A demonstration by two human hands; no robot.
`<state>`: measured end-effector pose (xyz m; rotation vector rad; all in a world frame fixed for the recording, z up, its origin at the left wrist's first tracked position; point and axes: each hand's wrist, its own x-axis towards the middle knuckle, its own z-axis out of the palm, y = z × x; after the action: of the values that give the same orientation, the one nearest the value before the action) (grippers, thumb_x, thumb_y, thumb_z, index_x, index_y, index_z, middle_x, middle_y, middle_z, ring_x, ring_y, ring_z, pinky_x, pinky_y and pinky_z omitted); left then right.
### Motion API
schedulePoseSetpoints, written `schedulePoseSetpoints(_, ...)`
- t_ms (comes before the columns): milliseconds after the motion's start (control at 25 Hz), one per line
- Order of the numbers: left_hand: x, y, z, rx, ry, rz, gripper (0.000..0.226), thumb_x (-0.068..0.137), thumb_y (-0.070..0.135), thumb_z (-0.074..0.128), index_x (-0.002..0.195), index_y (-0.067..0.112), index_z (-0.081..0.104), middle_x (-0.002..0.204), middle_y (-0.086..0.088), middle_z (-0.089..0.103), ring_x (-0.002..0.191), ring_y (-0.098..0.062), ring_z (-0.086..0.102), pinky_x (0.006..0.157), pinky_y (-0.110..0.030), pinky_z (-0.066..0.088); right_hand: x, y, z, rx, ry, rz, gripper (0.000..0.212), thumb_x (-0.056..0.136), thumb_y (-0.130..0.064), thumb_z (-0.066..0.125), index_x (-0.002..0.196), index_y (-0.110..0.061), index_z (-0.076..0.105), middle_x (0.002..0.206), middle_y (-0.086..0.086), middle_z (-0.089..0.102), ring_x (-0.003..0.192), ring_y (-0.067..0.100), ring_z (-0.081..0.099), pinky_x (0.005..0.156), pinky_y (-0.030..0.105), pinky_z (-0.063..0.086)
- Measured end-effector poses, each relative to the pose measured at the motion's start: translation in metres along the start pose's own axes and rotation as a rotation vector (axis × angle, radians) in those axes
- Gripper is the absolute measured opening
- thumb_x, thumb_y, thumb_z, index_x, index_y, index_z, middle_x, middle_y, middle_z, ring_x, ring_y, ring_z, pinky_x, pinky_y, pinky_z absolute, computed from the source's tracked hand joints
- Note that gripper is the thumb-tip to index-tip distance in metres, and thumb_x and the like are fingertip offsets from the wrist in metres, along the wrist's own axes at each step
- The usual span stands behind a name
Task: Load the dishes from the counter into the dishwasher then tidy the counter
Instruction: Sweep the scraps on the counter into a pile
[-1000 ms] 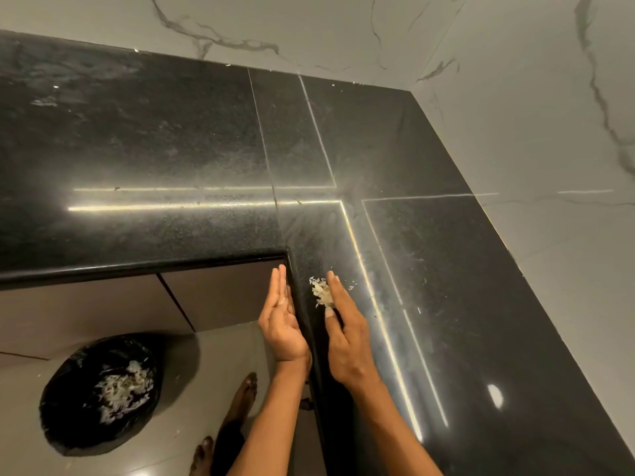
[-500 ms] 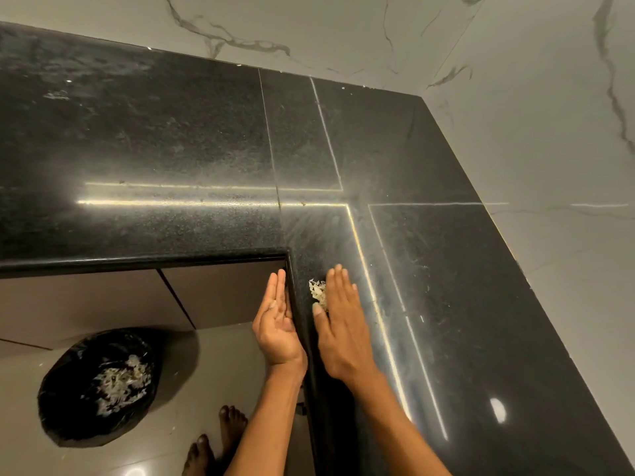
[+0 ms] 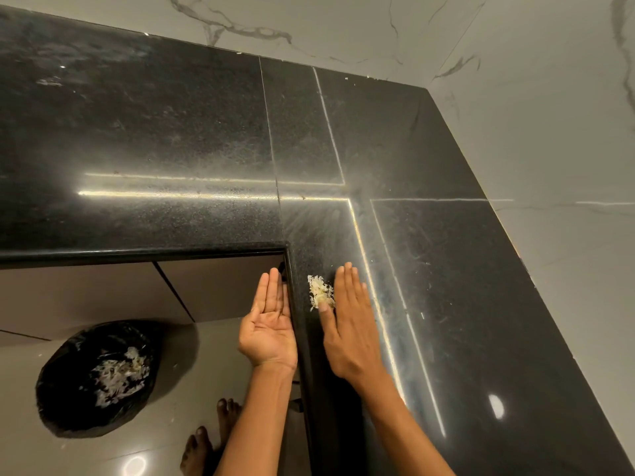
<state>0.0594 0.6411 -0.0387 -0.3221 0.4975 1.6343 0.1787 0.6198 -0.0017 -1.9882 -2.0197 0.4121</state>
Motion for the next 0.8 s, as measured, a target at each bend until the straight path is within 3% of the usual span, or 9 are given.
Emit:
schedulePoseSetpoints(120,0.004,0.001,-0.007,-0.05,-0.003,-0.028,0.054,0.082,0.021,0.037,0.124,0.0,0.063,0.14,-0.021,0.055,0.132,-0.028,0.053,0.109,-0.038,0.042,-0.011,-0.031,0.013,0.067,-0.012,-0.083,0.064,0.105,-0.042,0.019,0.16,-0.011,0.008,0.168,0.002,-0.002,0.154,0.011,-0.006,0.125,0.038,0.003)
schedulePoseSetpoints(280,0.004,0.01,-0.012,-0.199,-0.125,-0.157,0.054,0.078,0.009,0.056,0.13,-0.003,0.06,0.143,-0.019,0.053,0.128,-0.031,0.055,0.095,-0.045,0.054,-0.026,-0.06,0.015,0.295,-0.094,-0.146,0.056,0.108,-0.031,0.025,0.159,-0.012,0.014,0.168,-0.004,0.006,0.154,0.009,0.001,0.126,0.037,0.005)
schedulePoseSetpoints(400,-0.003,0.007,0.002,-0.128,-0.006,-0.137,0.052,0.082,0.016,0.039,0.126,-0.001,0.062,0.137,-0.016,0.059,0.125,-0.031,0.059,0.094,-0.046,0.055,-0.028,-0.056,0.005,0.533,-0.053,-0.145,0.054,0.105,-0.013,0.036,0.158,-0.012,0.024,0.166,-0.006,0.02,0.154,0.012,0.014,0.126,0.04,0.012)
schedulePoseSetpoints(520,-0.001,0.003,0.003,-0.092,0.043,-0.093,0.053,0.092,0.017,0.026,0.125,-0.002,0.063,0.136,-0.019,0.059,0.128,-0.032,0.056,0.098,-0.044,0.046,-0.01,-0.026,-0.002,0.425,0.095,-0.003,0.056,0.104,-0.02,0.037,0.159,-0.015,0.022,0.166,-0.007,0.018,0.153,0.006,0.012,0.126,0.045,0.014)
schedulePoseSetpoints(600,0.001,0.003,-0.001,-0.082,0.062,-0.099,0.054,0.097,0.017,0.02,0.123,-0.001,0.063,0.137,-0.019,0.058,0.127,-0.031,0.057,0.104,-0.045,0.042,0.007,-0.008,-0.003,0.241,0.053,0.073,0.061,0.106,-0.035,0.03,0.16,-0.018,0.01,0.168,-0.008,0.003,0.153,0.003,-0.001,0.126,0.045,0.013)
schedulePoseSetpoints(680,0.002,0.006,-0.002,-0.108,0.105,-0.124,0.054,0.098,0.017,0.019,0.123,-0.002,0.063,0.137,-0.02,0.058,0.128,-0.031,0.056,0.113,-0.046,0.035,0.013,-0.008,0.003,0.043,0.006,0.025,0.066,0.104,-0.044,0.022,0.16,-0.015,0.004,0.168,-0.003,-0.006,0.153,0.007,-0.009,0.126,0.044,0.009)
schedulePoseSetpoints(800,0.004,0.008,-0.01,-0.135,0.109,-0.182,0.048,0.094,0.013,0.028,0.124,-0.001,0.063,0.139,-0.019,0.057,0.132,-0.031,0.052,0.114,-0.046,0.035,-0.007,-0.037,0.016,0.005,-0.032,-0.089,0.068,0.104,-0.044,0.02,0.16,-0.009,0.004,0.168,0.005,-0.007,0.155,0.016,-0.01,0.125,0.043,0.005)
